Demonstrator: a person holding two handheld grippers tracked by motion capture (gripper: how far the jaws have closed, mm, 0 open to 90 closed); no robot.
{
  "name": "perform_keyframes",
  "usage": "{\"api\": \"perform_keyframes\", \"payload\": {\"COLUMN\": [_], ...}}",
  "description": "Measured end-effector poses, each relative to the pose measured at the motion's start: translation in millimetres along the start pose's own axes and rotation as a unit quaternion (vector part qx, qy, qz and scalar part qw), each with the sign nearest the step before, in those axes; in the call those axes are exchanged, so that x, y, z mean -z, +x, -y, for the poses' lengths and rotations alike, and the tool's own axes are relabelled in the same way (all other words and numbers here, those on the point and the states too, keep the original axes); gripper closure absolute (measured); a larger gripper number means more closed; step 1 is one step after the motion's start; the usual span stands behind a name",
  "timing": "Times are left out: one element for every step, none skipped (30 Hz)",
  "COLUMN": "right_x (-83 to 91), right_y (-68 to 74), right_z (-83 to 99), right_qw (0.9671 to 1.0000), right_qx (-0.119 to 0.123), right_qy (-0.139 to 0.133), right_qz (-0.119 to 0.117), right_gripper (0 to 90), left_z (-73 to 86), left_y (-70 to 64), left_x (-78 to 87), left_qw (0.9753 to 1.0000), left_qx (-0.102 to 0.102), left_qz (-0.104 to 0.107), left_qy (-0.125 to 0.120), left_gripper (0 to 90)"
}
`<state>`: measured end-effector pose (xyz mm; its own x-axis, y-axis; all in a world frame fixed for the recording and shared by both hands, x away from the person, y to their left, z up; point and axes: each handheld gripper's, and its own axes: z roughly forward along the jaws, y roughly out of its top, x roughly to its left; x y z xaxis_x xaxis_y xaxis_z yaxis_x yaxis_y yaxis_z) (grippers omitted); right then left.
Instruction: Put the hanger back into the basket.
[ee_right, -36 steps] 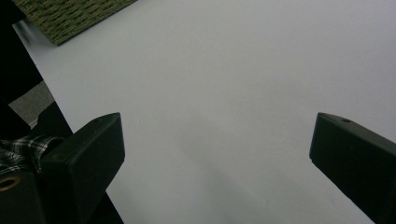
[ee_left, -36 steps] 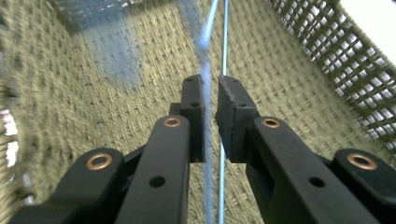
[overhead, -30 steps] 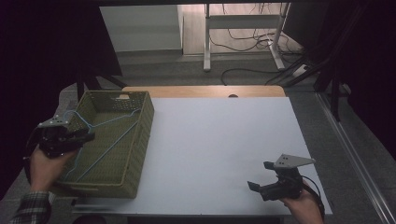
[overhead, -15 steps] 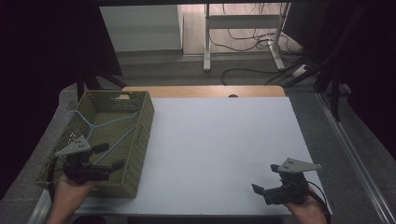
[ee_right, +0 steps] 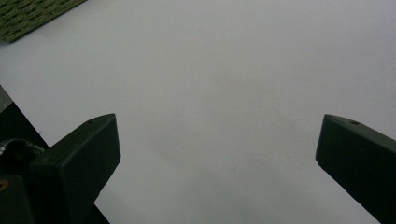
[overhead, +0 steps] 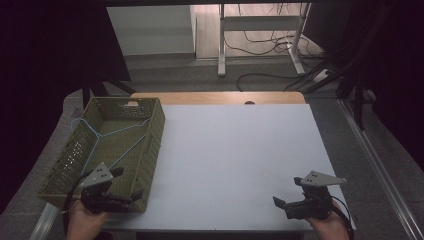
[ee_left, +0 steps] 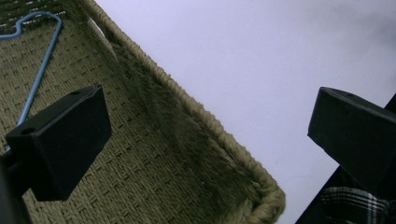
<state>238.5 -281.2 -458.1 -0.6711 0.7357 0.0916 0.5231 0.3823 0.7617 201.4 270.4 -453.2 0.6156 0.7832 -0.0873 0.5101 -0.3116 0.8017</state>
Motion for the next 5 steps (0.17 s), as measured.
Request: {"api": "perform_keyframes", "payload": {"right_x": [-0.1, 0.2, 0.3, 0.2, 0.0], "right_y": [0.1, 0.1, 0.3, 0.2, 0.0], "right_z": [0.0, -0.3, -0.4, -0.5, -0.4], "right_qw": [1.0, 1.0, 1.0, 1.0, 1.0], "right_qx": [0.0, 0.0, -0.001, 0.0, 0.0], "right_qy": [0.0, -0.001, -0.002, -0.003, -0.002], "right_qz": [0.001, 0.001, 0.001, 0.002, 0.003], "right_gripper": [0.0, 0.0, 0.0, 0.0, 0.0], "left_z": [-0.2, -0.3, -0.2, -0.4, -0.8], "left_y": [0.6, 0.8, 1.2, 1.6, 2.2], "left_x": [0.1, 0.4, 0.9, 1.1, 1.4], "left_qw": [1.0, 1.0, 1.0, 0.9999, 0.9999], "left_qx": [-0.003, -0.005, -0.004, -0.001, 0.003], "left_qz": [0.0, 0.0, 0.003, 0.006, 0.011], "left_qy": [0.001, -0.001, -0.008, -0.01, -0.01], "left_gripper": [0.0, 0.0, 0.0, 0.0, 0.0]}}
